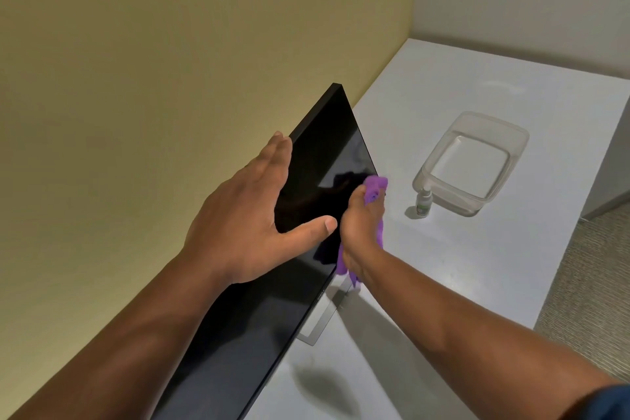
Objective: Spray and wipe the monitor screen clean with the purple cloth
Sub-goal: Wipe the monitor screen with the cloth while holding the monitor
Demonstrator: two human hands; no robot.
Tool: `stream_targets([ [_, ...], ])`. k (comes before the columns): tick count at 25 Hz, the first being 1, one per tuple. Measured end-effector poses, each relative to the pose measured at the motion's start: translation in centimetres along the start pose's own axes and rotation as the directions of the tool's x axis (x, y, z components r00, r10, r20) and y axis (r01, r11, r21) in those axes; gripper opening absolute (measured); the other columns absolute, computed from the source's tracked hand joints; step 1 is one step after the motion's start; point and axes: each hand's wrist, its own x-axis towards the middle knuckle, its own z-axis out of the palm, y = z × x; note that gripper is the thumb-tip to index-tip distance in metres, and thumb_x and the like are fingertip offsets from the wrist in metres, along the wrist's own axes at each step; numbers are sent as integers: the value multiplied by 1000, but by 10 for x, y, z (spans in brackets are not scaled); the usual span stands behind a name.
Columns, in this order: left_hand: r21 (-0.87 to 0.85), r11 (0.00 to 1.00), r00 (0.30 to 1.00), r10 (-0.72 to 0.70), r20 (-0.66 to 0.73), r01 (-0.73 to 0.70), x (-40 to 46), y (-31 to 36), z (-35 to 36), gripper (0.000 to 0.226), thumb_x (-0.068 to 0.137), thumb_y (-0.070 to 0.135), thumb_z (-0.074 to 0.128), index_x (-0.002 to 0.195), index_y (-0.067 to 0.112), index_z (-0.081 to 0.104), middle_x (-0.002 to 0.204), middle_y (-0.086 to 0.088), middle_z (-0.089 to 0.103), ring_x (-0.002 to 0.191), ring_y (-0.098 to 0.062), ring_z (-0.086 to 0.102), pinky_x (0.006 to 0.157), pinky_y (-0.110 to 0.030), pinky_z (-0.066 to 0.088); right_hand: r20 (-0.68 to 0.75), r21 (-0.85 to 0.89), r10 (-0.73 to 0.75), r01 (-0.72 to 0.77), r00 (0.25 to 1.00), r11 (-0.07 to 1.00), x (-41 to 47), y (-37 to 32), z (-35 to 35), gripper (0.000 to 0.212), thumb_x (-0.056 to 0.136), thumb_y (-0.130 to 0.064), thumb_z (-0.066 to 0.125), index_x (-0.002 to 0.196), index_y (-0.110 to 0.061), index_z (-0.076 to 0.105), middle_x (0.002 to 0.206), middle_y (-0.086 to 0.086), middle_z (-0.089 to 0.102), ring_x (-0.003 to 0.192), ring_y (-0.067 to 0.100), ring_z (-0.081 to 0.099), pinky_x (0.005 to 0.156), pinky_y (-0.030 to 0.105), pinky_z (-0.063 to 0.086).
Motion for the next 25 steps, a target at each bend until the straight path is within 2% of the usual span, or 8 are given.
stream_targets([
  [3,13,1000,1000,4,2,-4,0,-1,2,118,70,99,27,162,32,-7,170,16,-9,147,7,-2,110,-28,25,75,-51,-377,381,923,923,-34,-47,22,88,89,-81,21,161,-37,-5,170,-16,-5,157,8,-7,129,41,5],
  [6,35,999,1000,-9,20,8,0,-1,3,121,69,99,29,162,32,-9,170,15,-11,151,3,-3,115,-31,24,148,-115,-679,695,719,710,-71,-39,25,89,96,-74,16,163,-16,3,171,1,-6,156,11,-13,129,39,1],
  [8,28,1000,1000,-11,20,10,0,-1,2,121,68,100,29,161,34,-10,169,17,-12,150,4,-3,115,-33,25,201,-151,-659,688,724,710,-70,-24,11,75,106,-53,29,162,-9,6,172,6,-3,158,16,-9,128,48,6],
  [12,7,1000,1000,-10,-5,10,-1,0,4,124,61,105,19,160,36,-10,169,20,-12,146,9,-2,112,-27,23,127,-244,-349,370,929,896,-36,-70,7,70,109,-47,28,162,-23,-10,171,-6,-15,156,14,-17,128,49,3],
  [14,10,1000,1000,-13,-17,13,-1,-1,5,126,61,105,21,161,34,-6,169,18,-9,148,7,1,112,-27,24,177,-138,-509,533,842,835,-44,-99,19,72,106,-56,27,162,-28,-10,169,-12,-19,154,9,-22,127,50,-5],
  [18,-2,1000,1000,-10,-18,10,0,-2,4,124,66,100,31,163,30,-3,171,12,-4,153,1,2,117,-31,25,428,-103,-728,829,536,550,-75,-85,10,74,101,-58,31,162,-30,0,164,-24,-18,153,5,-23,124,48,-7],
  [22,-16,1000,1000,-13,-11,13,1,-5,5,124,63,104,21,162,33,-6,169,19,-10,148,6,0,114,-28,23,390,-230,-709,807,588,543,-37,-137,-13,62,100,-35,40,159,-17,32,170,-2,19,159,20,2,126,54,10],
  [25,-40,999,999,1,-47,-3,1,-9,6,122,64,104,26,162,36,-1,170,20,2,150,5,9,110,-26,28,502,-357,-751,893,430,273,-41,-151,-5,52,92,-27,47,141,-11,55,153,5,50,156,28,20,122,54,21],
])
